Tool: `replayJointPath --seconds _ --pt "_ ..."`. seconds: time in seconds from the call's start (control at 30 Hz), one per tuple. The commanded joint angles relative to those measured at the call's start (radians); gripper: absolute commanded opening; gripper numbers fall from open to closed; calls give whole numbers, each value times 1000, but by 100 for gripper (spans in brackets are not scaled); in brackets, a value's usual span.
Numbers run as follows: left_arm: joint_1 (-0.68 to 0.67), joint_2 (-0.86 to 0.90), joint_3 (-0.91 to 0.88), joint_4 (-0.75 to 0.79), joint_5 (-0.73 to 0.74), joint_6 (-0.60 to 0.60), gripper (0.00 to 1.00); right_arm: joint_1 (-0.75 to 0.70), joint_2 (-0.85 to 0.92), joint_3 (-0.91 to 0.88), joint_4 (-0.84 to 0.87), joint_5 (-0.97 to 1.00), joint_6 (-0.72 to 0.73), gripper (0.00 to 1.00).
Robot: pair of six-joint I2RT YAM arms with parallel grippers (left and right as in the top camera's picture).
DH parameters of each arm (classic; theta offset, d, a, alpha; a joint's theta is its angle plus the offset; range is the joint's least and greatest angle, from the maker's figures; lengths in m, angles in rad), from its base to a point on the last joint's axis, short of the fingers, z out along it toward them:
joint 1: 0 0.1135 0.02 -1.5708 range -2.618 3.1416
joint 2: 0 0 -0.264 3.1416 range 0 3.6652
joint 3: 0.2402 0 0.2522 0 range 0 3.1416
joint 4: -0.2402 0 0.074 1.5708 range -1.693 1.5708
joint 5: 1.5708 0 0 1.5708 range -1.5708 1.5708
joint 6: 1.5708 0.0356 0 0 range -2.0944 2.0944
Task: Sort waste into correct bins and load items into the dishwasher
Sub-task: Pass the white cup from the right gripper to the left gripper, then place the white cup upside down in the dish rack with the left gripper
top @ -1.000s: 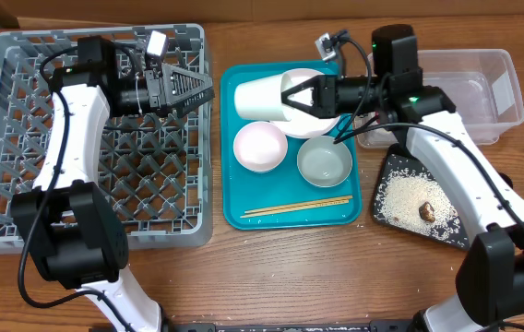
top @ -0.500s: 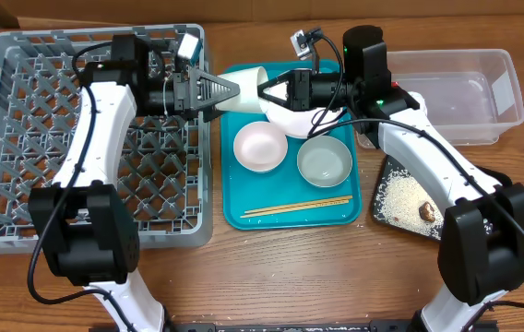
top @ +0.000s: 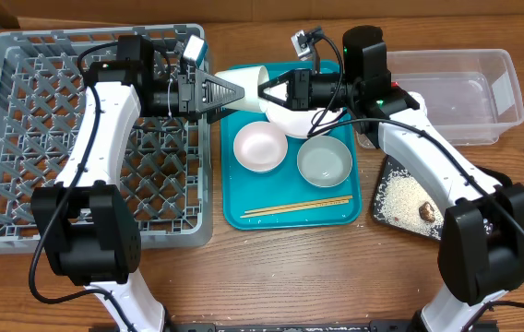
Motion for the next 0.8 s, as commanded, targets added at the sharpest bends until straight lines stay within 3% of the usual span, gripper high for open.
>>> replayJointPath --seconds 0.0,0.2,0.37,0.77 --pt "14 1 10 6 30 23 99 5 2 3 2 -44 -6 4" --pt "15 1 10 8 30 23 88 6 2 3 -1 -57 -19 4" --pt "14 1 10 8 30 23 87 24 2 3 -2 -56 -31 4" --pt "15 1 10 7 30 23 58 27 2 3 2 -41 -32 7"
